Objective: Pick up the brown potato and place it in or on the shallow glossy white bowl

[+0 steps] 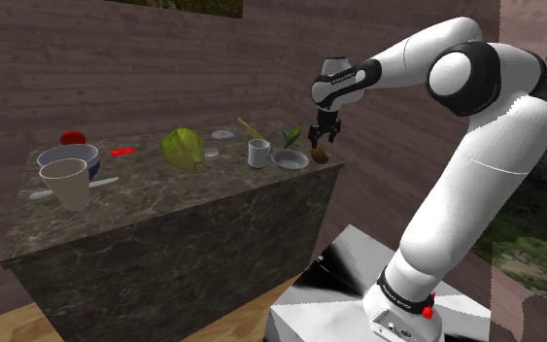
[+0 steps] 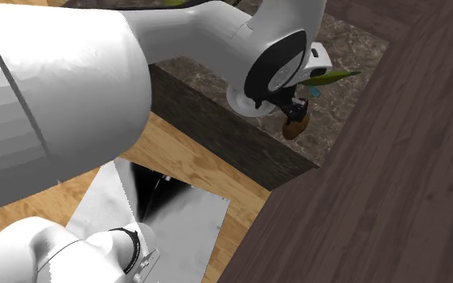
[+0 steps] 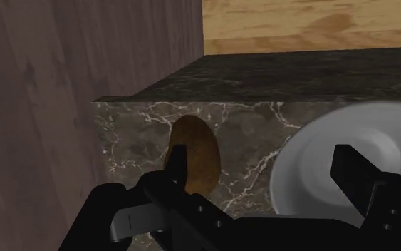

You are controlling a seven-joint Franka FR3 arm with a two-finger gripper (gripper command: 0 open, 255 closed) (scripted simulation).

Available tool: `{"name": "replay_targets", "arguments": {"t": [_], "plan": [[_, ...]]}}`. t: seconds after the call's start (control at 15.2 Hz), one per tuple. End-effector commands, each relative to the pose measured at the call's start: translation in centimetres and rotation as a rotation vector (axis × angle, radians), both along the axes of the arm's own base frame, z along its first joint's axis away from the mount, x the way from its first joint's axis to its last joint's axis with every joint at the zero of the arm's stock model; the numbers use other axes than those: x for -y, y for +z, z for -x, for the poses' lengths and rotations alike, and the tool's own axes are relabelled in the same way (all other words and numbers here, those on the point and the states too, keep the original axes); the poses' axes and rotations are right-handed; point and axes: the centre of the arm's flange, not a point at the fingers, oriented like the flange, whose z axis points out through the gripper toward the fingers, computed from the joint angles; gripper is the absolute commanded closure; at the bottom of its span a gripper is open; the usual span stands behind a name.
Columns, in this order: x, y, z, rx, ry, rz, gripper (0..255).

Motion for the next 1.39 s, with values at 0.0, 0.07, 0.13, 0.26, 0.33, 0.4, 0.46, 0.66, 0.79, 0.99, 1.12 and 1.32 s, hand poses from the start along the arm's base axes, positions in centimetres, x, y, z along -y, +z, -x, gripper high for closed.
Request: {"name": "replay_targets", "arguments": {"t": [0.0, 0.07, 0.13, 0.26, 0.33, 0.4, 0.46, 0.66, 0.79, 0.99, 1.12, 1.32], "plan": [[1.9, -1.6, -1.4, 0.002, -0.007, 0.004, 0], [2.9, -2.3, -2.0, 0.002, -0.011, 0.005, 0], [3.8, -3.0, -2.6, 0.003, -0.015, 0.007, 0], [5.6, -4.3, -3.9, 0.004, -0.022, 0.010, 0], [6.6, -5.0, -4.5, 0.005, -0.026, 0.011, 0], [7.5, -5.6, -5.1, 0.005, -0.030, 0.013, 0], [7.6, -6.2, -5.1, 0.005, -0.030, 0.013, 0], [7.8, -7.7, -5.0, 0.005, -0.030, 0.013, 0], [7.9, -8.8, -5.0, 0.005, -0.030, 0.013, 0], [8.0, -9.6, -5.0, 0.005, -0.030, 0.013, 0], [8.0, -9.6, -5.0, 0.005, -0.030, 0.013, 0], [8.0, -9.6, -5.0, 0.005, -0.030, 0.013, 0]]}}
